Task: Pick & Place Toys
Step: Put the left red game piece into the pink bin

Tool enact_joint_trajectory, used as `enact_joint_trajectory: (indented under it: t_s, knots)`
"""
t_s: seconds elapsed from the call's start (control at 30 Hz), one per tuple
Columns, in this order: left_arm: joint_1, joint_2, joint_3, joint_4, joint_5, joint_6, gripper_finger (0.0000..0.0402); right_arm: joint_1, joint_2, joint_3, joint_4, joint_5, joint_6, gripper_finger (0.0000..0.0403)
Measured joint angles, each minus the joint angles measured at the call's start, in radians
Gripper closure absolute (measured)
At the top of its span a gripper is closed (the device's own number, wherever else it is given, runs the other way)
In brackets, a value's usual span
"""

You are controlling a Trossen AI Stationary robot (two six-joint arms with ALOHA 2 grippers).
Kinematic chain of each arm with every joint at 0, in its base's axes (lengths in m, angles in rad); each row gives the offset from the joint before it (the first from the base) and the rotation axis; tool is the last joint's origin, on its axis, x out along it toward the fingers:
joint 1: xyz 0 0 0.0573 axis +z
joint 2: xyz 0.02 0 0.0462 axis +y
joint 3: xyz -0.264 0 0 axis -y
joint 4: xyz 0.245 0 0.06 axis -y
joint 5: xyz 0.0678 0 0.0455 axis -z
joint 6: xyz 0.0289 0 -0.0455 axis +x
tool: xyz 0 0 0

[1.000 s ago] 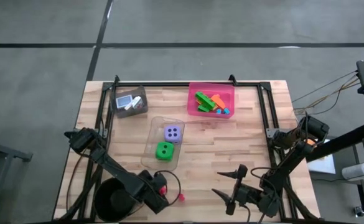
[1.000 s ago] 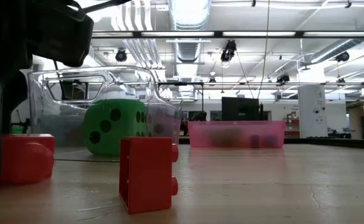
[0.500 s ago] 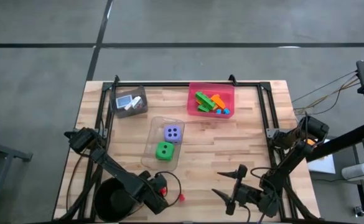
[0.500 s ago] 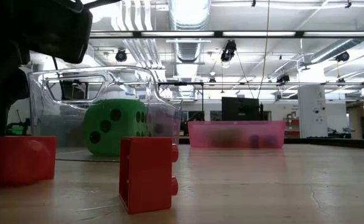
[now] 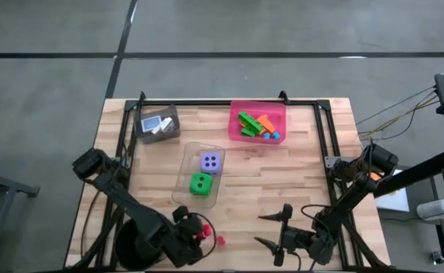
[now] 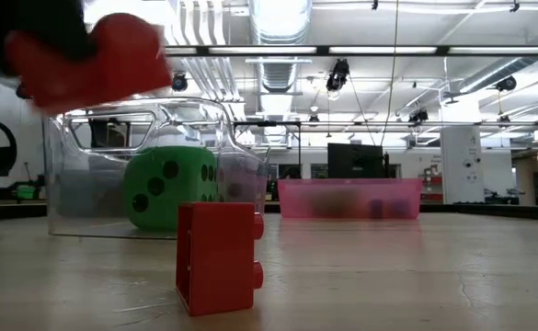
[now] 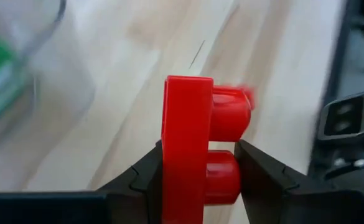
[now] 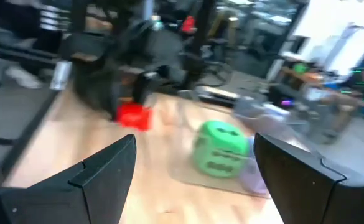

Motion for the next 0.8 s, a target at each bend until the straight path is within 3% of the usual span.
enact_joint_trajectory:
  t_s: [0.43, 0.8]
  knots:
    - [-0.001, -0.001, -0.03, 0.375, -0.257, 0.537, 0.0248, -0.162, 0.051, 0.0, 0.137, -0.356, 0.009, 0.0078]
    - [0.061, -0.001, -0.117, 0.481, -0.256, 0.583, 0.0248, -0.291, 0.04, 0.031, 0.1, -0.685, 0.13, 0.0078]
